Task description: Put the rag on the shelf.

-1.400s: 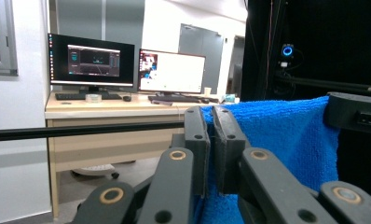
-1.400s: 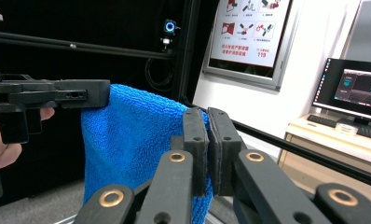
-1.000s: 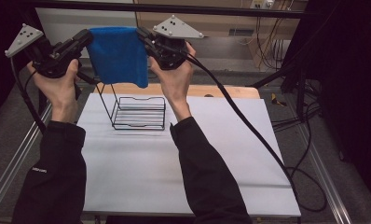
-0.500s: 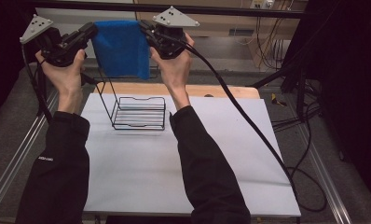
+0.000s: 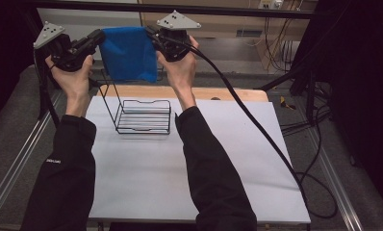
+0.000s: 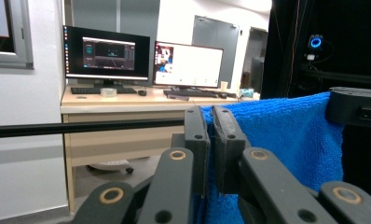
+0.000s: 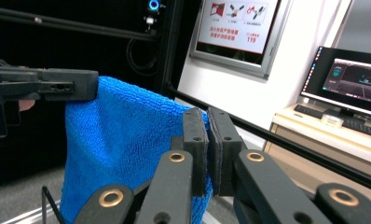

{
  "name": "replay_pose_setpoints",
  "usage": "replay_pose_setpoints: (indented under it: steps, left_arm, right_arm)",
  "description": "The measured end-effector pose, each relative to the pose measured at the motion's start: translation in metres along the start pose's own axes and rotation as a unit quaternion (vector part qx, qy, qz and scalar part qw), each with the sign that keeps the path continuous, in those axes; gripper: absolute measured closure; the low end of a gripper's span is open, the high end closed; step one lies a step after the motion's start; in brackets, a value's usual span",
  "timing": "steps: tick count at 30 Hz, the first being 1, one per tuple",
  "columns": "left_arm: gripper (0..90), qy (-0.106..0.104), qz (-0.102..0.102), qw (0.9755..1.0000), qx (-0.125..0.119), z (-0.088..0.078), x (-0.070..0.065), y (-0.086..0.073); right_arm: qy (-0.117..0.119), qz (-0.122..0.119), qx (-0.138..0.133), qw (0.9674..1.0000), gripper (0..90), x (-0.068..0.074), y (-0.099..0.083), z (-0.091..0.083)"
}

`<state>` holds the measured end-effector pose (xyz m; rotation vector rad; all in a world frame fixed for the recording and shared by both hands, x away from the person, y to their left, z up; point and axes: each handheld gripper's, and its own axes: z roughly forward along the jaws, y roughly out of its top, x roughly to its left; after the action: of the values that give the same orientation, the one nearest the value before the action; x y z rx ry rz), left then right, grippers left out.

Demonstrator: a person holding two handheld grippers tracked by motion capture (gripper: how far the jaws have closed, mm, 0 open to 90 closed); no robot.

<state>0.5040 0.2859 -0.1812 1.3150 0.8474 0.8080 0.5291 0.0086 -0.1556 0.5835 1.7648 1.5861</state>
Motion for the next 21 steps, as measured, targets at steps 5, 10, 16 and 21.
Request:
replay_pose_setpoints:
  steps: [5, 10, 16, 21]
  left_arm:
    - [85.6, 0.003, 0.004, 0.9999, 0.009, -0.003, 0.003, -0.009]
    - [85.6, 0.0, 0.004, 0.9998, 0.02, -0.008, 0.006, -0.02]
    - [85.6, -0.009, 0.009, 0.9994, 0.033, -0.012, 0.004, -0.033]
    - [85.5, -0.022, 0.016, 0.9989, 0.038, -0.017, 0.0, -0.039]
  right_arm:
    - [0.006, -0.004, 0.017, 0.9998, 87.1, 0.004, -0.011, 0.003]
    - [0.014, -0.005, 0.03, 0.9994, 87.0, 0.01, -0.022, 0.004]
    - [0.02, 0.004, 0.054, 0.9983, 87.0, 0.014, -0.035, 0.0]
    - [0.026, 0.014, 0.059, 0.9978, 87.0, 0.013, -0.039, -0.007]
